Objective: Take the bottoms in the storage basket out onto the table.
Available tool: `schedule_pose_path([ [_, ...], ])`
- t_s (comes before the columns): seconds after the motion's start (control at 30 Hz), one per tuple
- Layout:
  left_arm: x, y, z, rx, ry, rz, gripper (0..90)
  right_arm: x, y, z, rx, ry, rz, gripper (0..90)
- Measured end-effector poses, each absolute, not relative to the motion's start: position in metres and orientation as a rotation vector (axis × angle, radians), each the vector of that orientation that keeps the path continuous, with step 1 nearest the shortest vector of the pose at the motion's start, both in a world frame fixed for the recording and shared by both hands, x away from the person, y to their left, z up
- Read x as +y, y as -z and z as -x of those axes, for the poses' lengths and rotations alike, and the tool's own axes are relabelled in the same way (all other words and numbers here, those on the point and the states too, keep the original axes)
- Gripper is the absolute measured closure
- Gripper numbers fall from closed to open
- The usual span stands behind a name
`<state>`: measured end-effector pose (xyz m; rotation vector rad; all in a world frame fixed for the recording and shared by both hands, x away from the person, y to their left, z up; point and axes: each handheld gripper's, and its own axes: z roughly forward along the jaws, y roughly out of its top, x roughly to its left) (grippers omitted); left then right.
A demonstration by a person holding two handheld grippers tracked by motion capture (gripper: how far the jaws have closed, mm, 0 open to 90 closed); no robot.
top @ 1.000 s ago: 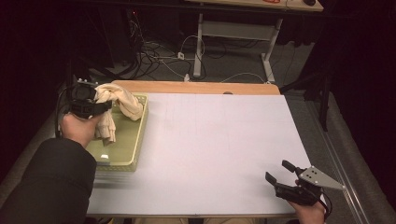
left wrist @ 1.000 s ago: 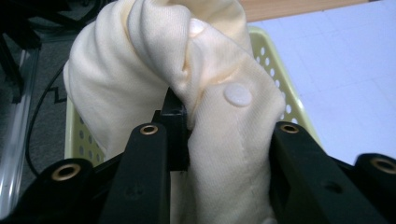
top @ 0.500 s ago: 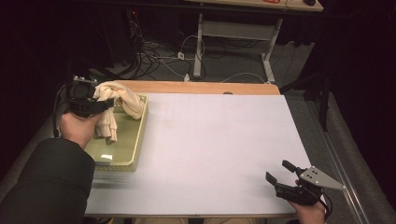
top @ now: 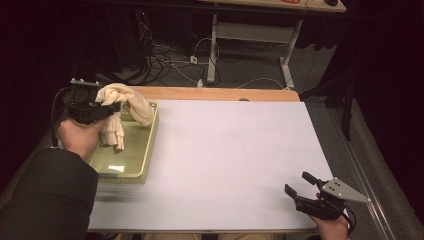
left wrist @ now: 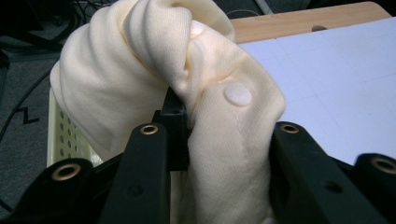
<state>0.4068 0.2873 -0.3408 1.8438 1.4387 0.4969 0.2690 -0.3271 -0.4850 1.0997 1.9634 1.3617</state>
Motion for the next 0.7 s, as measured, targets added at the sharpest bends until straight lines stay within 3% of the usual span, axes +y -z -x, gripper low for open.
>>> schedule_pose_path([
  [0.7,0.277,0.314,-0.393,1.318,-0.516,-1.817,66.8,-0.328,0.485,-0.269,1.960,-1.375,-1.114,20.4],
])
